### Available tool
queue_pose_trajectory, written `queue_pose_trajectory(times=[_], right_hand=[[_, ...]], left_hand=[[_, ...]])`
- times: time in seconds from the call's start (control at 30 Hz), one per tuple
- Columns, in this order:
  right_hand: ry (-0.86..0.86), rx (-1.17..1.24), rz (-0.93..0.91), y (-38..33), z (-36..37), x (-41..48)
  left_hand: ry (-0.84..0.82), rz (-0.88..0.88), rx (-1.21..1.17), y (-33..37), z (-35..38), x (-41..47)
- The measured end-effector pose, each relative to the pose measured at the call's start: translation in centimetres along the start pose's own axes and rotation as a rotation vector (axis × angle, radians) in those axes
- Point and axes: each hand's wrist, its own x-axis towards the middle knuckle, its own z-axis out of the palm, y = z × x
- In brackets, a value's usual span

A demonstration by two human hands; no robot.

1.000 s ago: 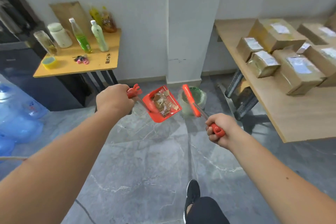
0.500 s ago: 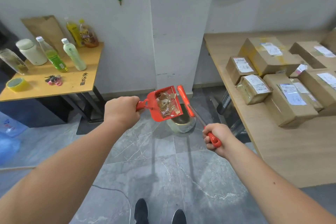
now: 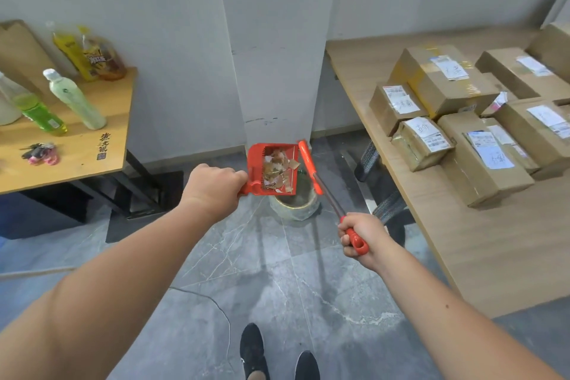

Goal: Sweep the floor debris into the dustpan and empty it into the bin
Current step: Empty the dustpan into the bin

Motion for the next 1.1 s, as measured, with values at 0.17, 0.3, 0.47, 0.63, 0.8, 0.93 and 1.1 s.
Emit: queue_pose_trajectory(times=[0.17, 0.3, 0.47, 0.63, 0.8, 0.93, 1.1], right_hand=[[0.001, 0.055, 0.039, 0.4, 0.6, 0.8], [-0.004, 0.071, 0.024, 0.3, 0.9, 0.6], [0.006, 0.101, 0.017, 0.6, 0.5, 0.4], [0.004, 0.138, 0.029, 1.2, -0.1, 0.3], [0.02, 0.125, 0.03, 1.5, 0.2, 0.1], [0.033, 0.105, 0.021, 1.6, 0.4, -0.1], [0.037, 0.092, 0.023, 1.6, 0.8, -0.3]], left_hand=[[-0.012, 0.088, 0.045, -0.5, 0.5, 0.8], [-0.027, 0.114, 0.097, -0.3, 0.8, 0.9], [-0.062, 0.168, 0.156, 0.6, 0.8, 0.9], [-0.083, 0.301, 0.209, 2.4, 0.5, 0.8], [-0.088, 0.302, 0.209, 3.1, 0.5, 0.7], [-0.091, 0.308, 0.209, 3.3, 0.5, 0.5], [-0.074, 0.304, 0.197, 3.7, 0.3, 0.6]])
